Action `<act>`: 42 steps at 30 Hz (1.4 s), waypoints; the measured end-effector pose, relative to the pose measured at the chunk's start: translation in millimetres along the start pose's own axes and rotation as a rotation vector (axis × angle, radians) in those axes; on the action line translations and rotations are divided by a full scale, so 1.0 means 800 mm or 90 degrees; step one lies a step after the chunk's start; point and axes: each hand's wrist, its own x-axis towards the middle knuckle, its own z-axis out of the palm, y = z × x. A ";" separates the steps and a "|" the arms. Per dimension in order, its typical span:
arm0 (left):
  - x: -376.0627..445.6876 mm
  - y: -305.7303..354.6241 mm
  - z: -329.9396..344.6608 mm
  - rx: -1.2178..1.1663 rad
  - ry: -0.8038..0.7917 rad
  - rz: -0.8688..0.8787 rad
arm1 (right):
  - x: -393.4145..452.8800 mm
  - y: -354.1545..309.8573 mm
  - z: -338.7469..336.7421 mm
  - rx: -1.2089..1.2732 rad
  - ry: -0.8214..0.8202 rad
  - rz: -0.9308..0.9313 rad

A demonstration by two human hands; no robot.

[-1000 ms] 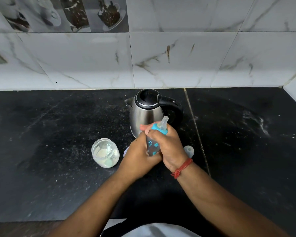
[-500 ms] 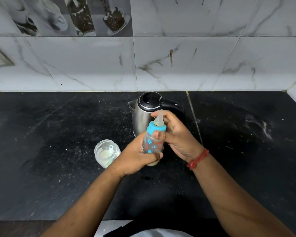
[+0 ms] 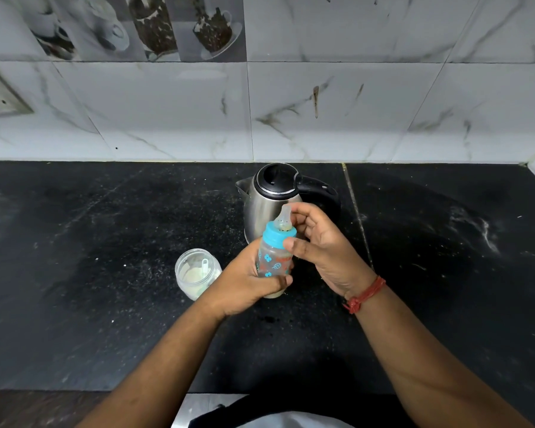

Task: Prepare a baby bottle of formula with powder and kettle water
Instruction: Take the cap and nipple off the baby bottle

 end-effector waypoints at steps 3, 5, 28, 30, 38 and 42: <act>0.000 -0.002 -0.002 0.009 0.003 -0.003 | 0.001 0.001 0.003 -0.020 0.012 -0.002; 0.000 -0.005 -0.004 0.013 0.005 -0.005 | 0.002 0.002 0.002 0.005 0.005 0.004; -0.001 -0.015 -0.007 0.030 -0.001 -0.025 | -0.003 0.004 0.010 -0.063 -0.004 -0.004; -0.002 -0.017 -0.007 0.038 -0.001 -0.033 | -0.003 0.007 0.009 -0.071 0.012 -0.005; -0.005 -0.032 -0.008 0.048 0.013 -0.066 | -0.006 0.009 0.003 0.096 0.045 -0.059; -0.005 -0.042 -0.009 0.099 0.066 -0.062 | -0.009 0.010 -0.022 -0.001 0.099 -0.081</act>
